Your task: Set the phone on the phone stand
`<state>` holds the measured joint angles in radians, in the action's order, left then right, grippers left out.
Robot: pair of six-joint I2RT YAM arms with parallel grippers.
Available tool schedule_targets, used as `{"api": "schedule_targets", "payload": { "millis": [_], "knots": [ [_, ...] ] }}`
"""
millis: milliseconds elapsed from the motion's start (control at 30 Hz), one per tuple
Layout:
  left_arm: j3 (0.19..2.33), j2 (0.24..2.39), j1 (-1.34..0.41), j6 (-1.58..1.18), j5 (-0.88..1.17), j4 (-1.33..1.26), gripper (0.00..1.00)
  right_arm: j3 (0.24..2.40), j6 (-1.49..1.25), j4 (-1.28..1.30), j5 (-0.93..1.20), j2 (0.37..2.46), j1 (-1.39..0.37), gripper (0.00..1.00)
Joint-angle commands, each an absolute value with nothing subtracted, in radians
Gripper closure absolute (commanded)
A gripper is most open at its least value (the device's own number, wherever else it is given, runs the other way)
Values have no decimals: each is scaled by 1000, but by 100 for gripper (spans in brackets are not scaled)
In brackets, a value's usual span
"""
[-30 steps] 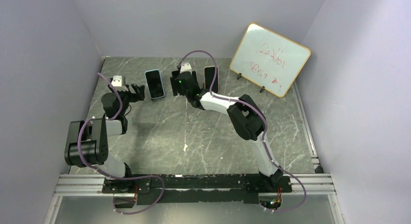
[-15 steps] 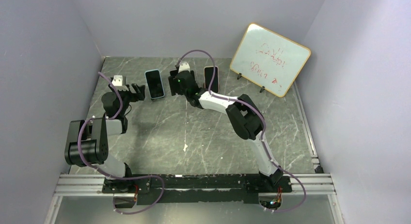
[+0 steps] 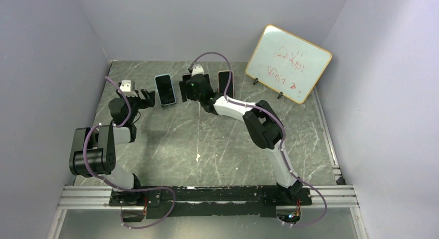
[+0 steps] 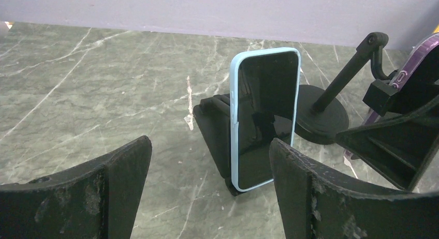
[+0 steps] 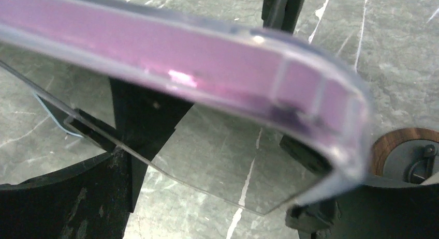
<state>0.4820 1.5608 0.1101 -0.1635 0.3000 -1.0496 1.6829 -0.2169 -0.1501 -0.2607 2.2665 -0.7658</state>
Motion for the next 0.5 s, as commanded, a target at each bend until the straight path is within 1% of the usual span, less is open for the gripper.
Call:
{"api": "schedule_targets", "payload": {
  "millis": [0,333,467],
  "knots": [
    [511,1566,101,-149,321,-1056,12,1642,-218,-140,-231,2179,-755,0],
    [514,1561,101,-142,315,-1039,12,1547,-222,-93,-93,2066,-750,0],
    [515,1555,100,-140,315,-1031,12,1483,-211,-91,-99,2007,-749,0]
  ]
}}
